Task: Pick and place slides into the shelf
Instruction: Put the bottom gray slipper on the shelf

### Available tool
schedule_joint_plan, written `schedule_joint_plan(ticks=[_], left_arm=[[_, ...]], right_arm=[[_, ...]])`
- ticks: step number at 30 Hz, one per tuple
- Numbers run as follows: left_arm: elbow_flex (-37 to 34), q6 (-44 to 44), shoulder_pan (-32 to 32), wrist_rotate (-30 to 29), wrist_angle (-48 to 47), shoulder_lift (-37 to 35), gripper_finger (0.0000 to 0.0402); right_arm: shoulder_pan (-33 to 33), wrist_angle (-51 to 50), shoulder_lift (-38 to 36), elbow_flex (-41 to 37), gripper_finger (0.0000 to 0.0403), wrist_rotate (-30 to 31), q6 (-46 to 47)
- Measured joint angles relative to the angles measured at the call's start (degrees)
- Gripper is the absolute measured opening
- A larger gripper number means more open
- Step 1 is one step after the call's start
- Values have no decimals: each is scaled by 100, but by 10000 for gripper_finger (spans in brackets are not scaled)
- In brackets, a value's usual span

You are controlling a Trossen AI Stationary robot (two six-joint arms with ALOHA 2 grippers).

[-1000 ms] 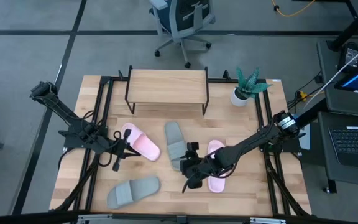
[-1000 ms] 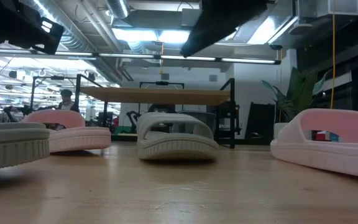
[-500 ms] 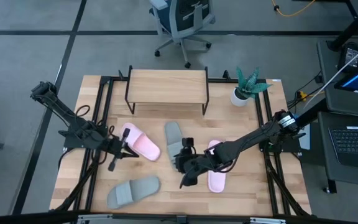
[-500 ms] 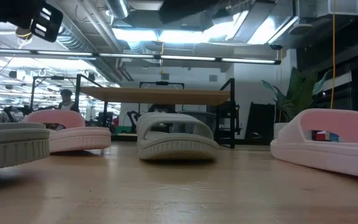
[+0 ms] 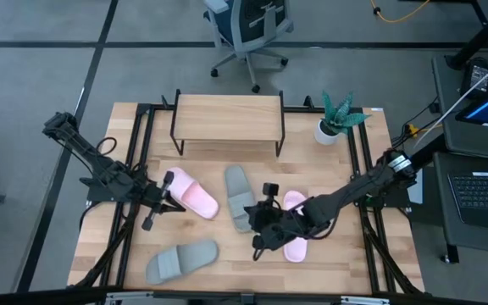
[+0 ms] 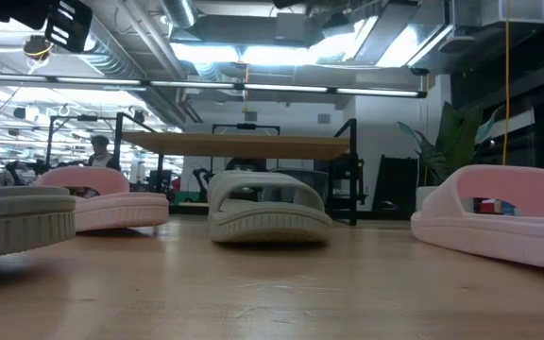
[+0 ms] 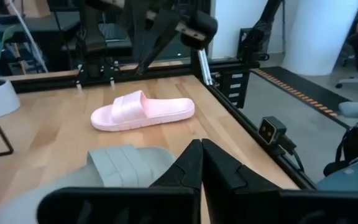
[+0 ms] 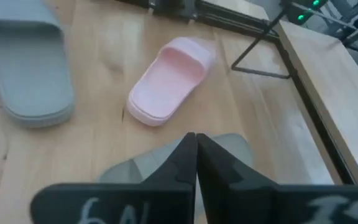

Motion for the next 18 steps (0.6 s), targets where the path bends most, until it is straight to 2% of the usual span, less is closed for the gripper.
schedule_joint_plan(ticks=[6,10,14,18], left_arm=[[0,308,2,0,-4,-182,0],[0,313,1,0,-10,-331,0],[31,495,2,0,-47,-534,0],[446,503,2,0,-306,-611,0]], right_arm=[[119,478,-13,-730,10,480,675],[139,660,-191,-852,14,794,700],[126,858,-289,-852,6,720,704],[11,1452,-237,-926,7,670,802]])
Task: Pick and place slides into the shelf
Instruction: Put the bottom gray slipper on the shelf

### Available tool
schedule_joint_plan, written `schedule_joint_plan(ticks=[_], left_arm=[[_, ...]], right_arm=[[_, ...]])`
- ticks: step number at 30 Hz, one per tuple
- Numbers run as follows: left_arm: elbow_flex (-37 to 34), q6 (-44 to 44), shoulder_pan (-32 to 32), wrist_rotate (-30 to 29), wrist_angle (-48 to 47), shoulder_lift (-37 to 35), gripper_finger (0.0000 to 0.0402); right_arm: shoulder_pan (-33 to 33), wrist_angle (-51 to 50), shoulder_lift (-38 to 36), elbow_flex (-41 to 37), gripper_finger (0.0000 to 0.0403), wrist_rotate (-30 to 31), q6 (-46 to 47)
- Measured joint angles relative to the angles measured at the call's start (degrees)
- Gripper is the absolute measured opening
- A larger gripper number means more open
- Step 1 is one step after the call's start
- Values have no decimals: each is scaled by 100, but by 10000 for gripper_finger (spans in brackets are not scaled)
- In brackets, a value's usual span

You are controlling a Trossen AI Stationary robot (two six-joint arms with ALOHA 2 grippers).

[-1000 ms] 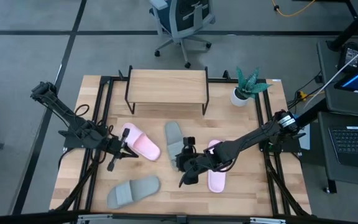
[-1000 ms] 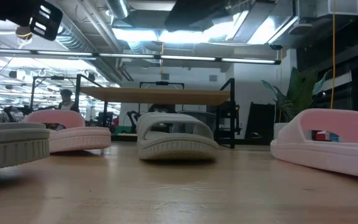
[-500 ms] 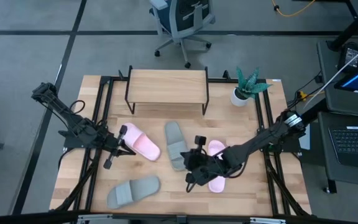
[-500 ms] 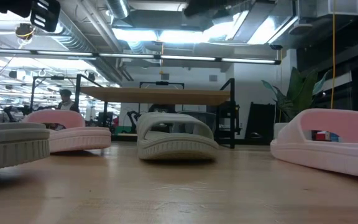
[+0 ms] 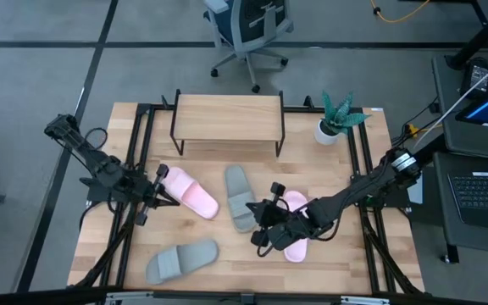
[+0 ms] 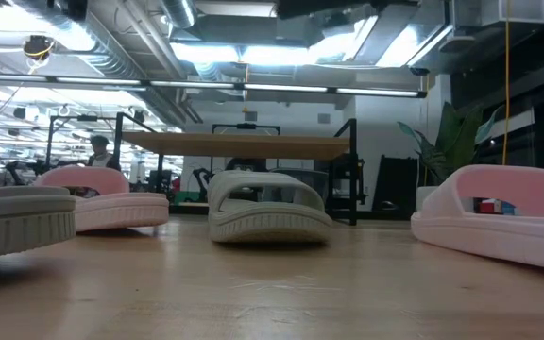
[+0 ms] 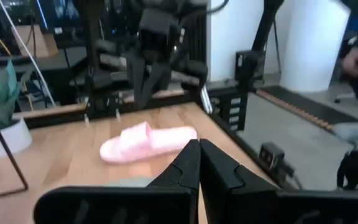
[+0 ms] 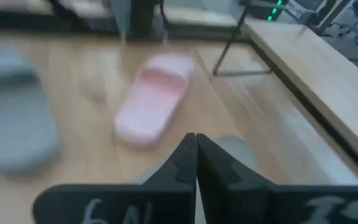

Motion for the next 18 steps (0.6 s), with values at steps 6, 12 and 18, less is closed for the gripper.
schedule_joint_plan(ticks=[6,12,18], left_arm=[[954,183,0,226,-1187,77,0],[1514,158,-2,261,-2268,526,0],[1869,38,-201,331,-3291,1149,0]], right_arm=[[-213,1887,-85,-867,5,-727,-810],[-489,3341,-735,-1742,10,-1918,-1781],[-637,3442,-1537,-2529,12,-2021,-1706]])
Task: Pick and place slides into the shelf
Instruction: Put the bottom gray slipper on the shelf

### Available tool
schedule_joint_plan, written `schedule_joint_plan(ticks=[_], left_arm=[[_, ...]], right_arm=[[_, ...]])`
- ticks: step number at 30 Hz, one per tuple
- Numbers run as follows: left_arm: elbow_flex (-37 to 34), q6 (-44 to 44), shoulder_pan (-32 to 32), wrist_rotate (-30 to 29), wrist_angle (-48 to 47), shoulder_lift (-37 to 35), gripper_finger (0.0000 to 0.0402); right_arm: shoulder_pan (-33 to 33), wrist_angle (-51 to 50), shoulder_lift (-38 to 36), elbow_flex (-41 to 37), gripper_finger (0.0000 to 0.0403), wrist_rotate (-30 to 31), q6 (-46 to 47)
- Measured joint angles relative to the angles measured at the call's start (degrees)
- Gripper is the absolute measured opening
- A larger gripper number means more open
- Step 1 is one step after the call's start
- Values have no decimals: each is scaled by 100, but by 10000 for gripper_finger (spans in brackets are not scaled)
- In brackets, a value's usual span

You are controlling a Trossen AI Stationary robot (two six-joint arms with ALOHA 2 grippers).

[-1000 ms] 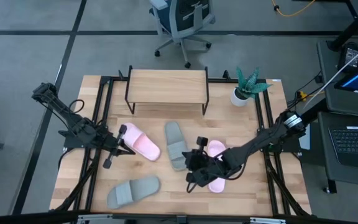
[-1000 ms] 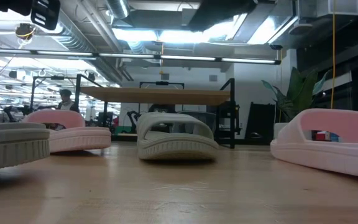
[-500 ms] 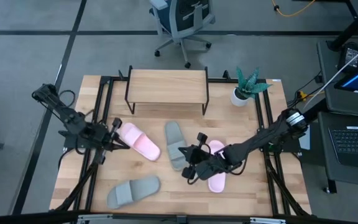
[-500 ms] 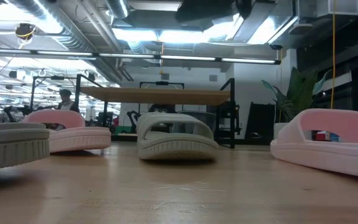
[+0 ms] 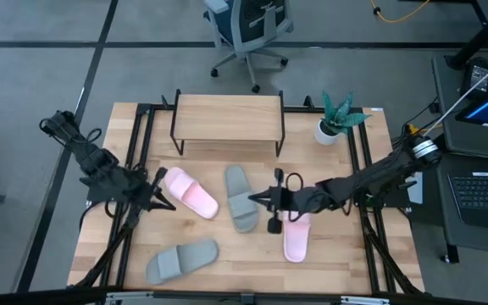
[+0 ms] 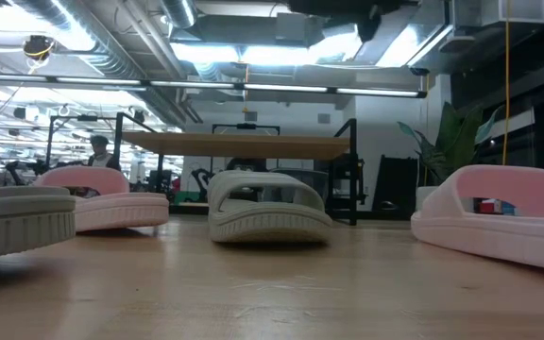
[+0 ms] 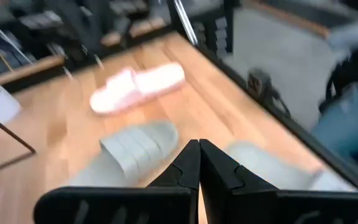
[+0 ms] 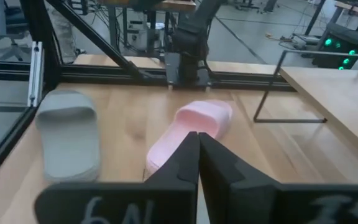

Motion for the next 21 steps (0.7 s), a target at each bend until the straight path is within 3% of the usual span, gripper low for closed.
schedule_joint_plan(ticks=[7,14,21], left_arm=[[652,-424,-587,-2,-703,727,0],[953,-1643,-1171,71,-1136,1243,0],[951,-2277,-1509,1535,-776,1918,0]], right_arm=[[39,587,-241,-506,13,-105,-32],[39,649,-232,-591,13,-140,116],[42,657,-232,-591,13,-303,85]])
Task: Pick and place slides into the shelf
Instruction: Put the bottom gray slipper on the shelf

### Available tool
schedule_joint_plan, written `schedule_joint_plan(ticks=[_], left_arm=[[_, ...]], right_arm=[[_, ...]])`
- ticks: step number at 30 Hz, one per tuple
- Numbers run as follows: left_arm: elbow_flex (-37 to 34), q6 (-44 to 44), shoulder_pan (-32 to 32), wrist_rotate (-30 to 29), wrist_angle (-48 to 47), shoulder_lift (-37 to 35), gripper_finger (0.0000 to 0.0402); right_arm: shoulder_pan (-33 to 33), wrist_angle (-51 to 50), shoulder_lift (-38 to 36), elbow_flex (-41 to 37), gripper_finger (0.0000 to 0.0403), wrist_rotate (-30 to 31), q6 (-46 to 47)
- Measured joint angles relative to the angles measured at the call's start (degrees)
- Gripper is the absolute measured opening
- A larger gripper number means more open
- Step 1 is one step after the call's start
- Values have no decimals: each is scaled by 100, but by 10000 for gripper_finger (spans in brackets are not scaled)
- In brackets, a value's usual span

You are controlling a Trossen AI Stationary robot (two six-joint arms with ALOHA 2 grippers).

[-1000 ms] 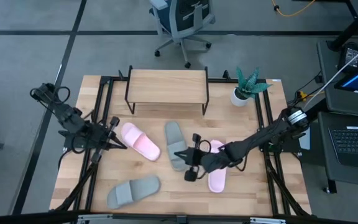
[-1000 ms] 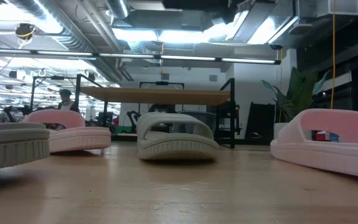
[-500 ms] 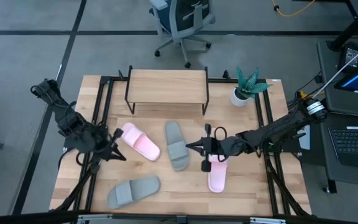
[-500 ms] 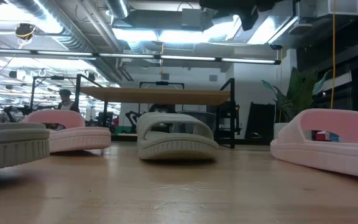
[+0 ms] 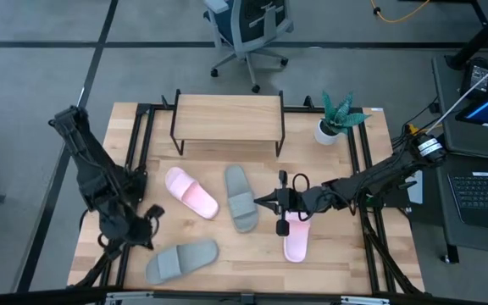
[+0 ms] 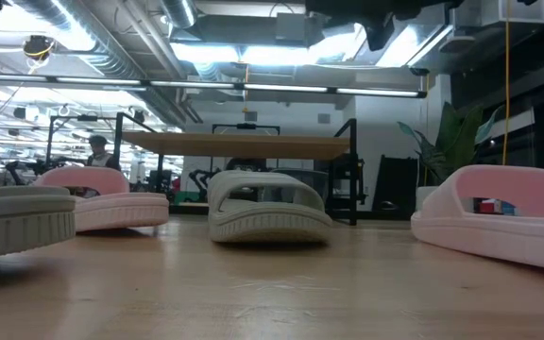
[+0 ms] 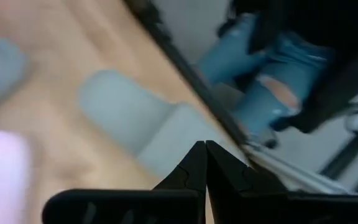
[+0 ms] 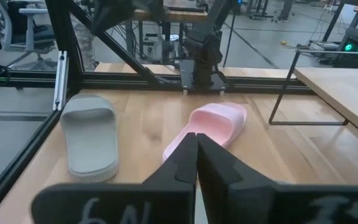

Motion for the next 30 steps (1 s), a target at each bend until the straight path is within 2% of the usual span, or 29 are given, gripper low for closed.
schedule_joint_plan(ticks=[4,11,15,24,30], left_arm=[[0,-16,-84,179,253,324,0],[0,-602,-82,-542,-249,925,0],[0,-1017,-161,-467,-435,1410,0],[0,-1657,-687,195,264,2005,0],[0,-1666,-930,-130,835,2007,0]], right_arm=[[0,48,0,0,13,1,11],[0,42,0,0,13,-2,27],[0,42,0,0,13,-2,22],[0,43,0,1,13,-4,40],[0,155,0,2,13,-4,48]])
